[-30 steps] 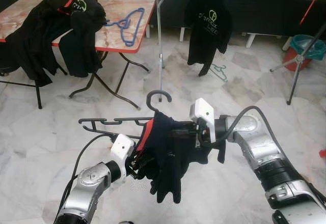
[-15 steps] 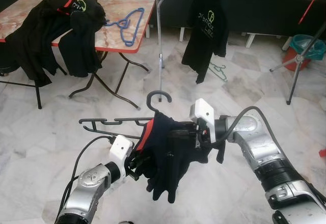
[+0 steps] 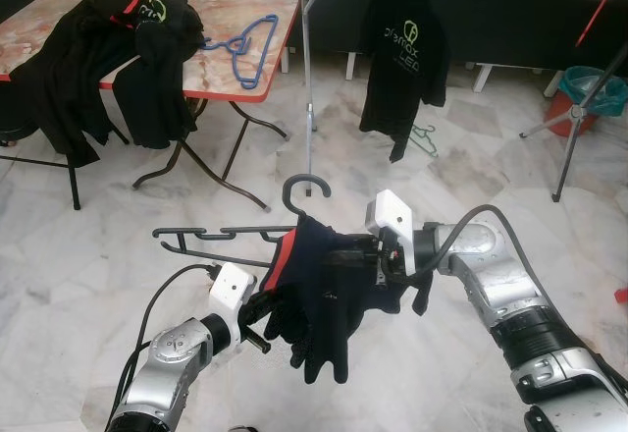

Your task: Hang hanger

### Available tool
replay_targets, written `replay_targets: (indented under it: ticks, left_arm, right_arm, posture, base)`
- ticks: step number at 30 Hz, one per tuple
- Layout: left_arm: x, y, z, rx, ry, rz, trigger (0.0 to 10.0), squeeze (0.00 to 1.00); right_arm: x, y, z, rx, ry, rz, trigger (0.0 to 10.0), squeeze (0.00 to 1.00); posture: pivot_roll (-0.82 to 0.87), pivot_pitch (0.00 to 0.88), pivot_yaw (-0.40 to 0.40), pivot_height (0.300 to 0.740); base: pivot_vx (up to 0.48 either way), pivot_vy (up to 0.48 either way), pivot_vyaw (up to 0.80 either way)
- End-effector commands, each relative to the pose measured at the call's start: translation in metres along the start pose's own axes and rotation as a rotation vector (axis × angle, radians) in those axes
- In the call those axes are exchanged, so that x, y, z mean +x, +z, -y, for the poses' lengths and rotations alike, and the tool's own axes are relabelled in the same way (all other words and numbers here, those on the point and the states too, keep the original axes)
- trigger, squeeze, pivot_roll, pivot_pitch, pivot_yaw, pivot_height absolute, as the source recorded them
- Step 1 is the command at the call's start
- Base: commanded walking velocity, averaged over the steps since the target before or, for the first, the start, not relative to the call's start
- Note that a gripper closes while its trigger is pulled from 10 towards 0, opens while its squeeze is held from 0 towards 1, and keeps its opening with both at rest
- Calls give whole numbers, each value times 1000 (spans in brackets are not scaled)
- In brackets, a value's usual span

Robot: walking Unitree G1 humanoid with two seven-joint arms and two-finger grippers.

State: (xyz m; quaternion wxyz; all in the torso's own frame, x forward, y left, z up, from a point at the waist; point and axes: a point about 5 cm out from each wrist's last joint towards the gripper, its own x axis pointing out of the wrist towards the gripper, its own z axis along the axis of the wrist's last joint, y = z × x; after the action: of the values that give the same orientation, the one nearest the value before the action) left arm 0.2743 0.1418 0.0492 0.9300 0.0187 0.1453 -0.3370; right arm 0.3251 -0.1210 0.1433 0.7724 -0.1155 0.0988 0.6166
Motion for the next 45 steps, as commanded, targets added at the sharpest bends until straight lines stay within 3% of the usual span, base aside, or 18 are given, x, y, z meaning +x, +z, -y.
replay_targets:
  ticks: [1,16,26,27,28,35,37,38,45]
  left_arm:
    - [0,-2,0,9,-2,-9,0,0]
    - [-14,-25,-22,24,194,-105,0,0]
    - [-20,-37,-33,103,278,-197,0,0]
    - [-21,-39,-35,105,303,-209,8510,0]
    - [-22,-40,-36,107,311,-214,10000,0]
    - [-25,-46,-39,133,345,-250,10000,0]
    - [-26,-47,-41,140,361,-257,10000,0]
    - [-26,-48,-42,153,366,-265,10000,0]
    - [-26,-48,-42,153,366,-265,10000,0]
  right_arm:
    - [1,5,0,-22,2,15,10000,0]
    - [-7,0,-3,-35,31,-10,10000,0]
    - [-20,-14,-8,-117,113,-169,10000,0]
    - [-22,-16,-9,-129,128,-198,10000,0]
    - [-24,-17,-9,-134,135,-210,10000,0]
    - [-34,-25,-7,-168,142,-318,10000,0]
    - [-36,-20,-6,-175,140,-277,10000,0]
    - [-35,-13,2,-206,65,-226,10000,0]
    - [-35,-13,2,-206,65,-226,10000,0]
  posture:
    - [19,115,-27,740]
    - [20,118,-27,740]
    - [22,117,-26,740]
    - [22,117,-26,740]
    - [22,118,-26,740]
    - [21,117,-25,740]
    - [21,117,-25,740]
    - [21,115,-25,740]
    - [21,115,-25,740]
  base:
    - [0,0,0]
    - [0,0,0]
    - [0,0,0]
    - [0,0,0]
    - [0,0,0]
    - [0,0,0]
    - [0,0,0]
    - [0,0,0]
    - [0,0,0]
